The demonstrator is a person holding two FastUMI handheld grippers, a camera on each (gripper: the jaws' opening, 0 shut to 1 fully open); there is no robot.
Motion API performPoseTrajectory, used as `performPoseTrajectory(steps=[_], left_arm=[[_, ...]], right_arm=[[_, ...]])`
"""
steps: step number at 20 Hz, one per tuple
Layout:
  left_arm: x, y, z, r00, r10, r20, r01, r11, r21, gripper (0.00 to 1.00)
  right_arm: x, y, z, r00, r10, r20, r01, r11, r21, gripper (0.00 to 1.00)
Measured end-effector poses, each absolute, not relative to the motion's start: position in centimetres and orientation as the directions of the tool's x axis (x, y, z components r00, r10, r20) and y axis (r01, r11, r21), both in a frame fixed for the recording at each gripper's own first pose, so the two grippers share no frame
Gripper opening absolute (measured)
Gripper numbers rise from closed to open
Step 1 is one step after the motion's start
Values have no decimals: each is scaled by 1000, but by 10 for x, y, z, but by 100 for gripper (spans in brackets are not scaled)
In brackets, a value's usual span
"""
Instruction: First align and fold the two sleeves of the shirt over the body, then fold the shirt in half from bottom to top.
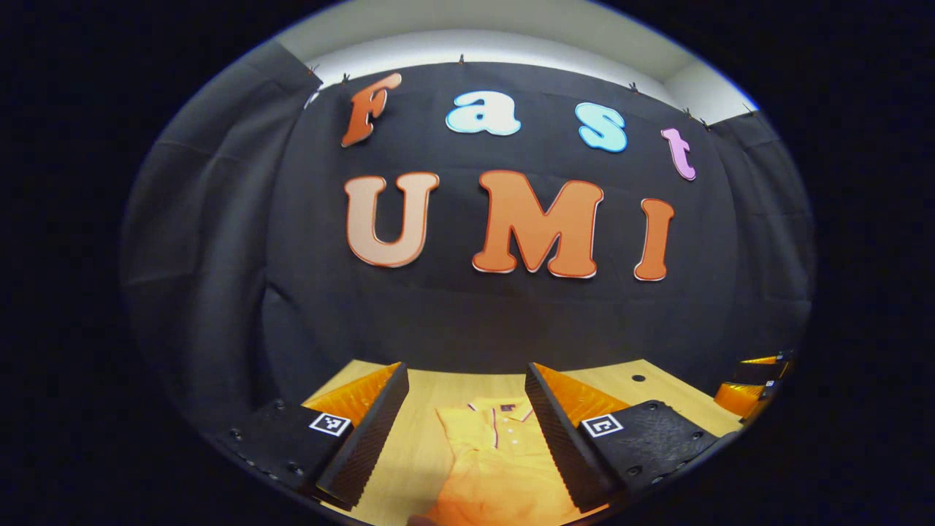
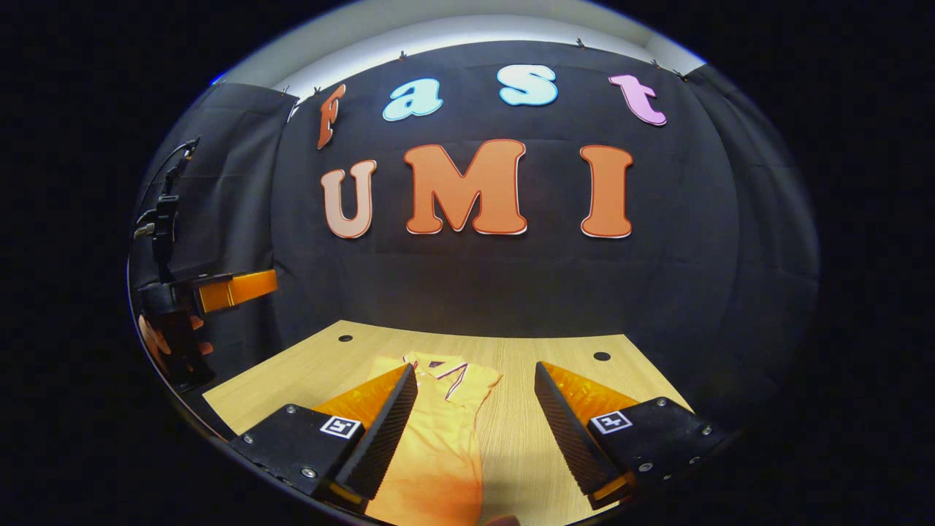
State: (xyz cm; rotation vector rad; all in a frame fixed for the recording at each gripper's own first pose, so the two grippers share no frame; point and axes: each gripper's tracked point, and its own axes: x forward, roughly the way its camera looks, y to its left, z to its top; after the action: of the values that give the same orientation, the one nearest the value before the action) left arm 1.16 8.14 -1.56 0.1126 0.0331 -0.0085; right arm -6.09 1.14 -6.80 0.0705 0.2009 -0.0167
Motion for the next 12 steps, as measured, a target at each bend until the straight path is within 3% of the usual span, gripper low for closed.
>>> performPoseTrajectory(steps=[2,5,12], left_arm=[[-18,75,-33,994,43,-105,-28,989,143,98],[-54,48,-50,994,-41,-102,51,994,98,98],[-96,57,-158,927,-35,-373,79,992,103,98]], right_arm=[[-74,13,-77,977,12,-214,0,998,56,98],[-92,8,-99,968,4,-252,5,999,36,98],[-131,22,-173,890,60,-452,-28,997,78,99]])
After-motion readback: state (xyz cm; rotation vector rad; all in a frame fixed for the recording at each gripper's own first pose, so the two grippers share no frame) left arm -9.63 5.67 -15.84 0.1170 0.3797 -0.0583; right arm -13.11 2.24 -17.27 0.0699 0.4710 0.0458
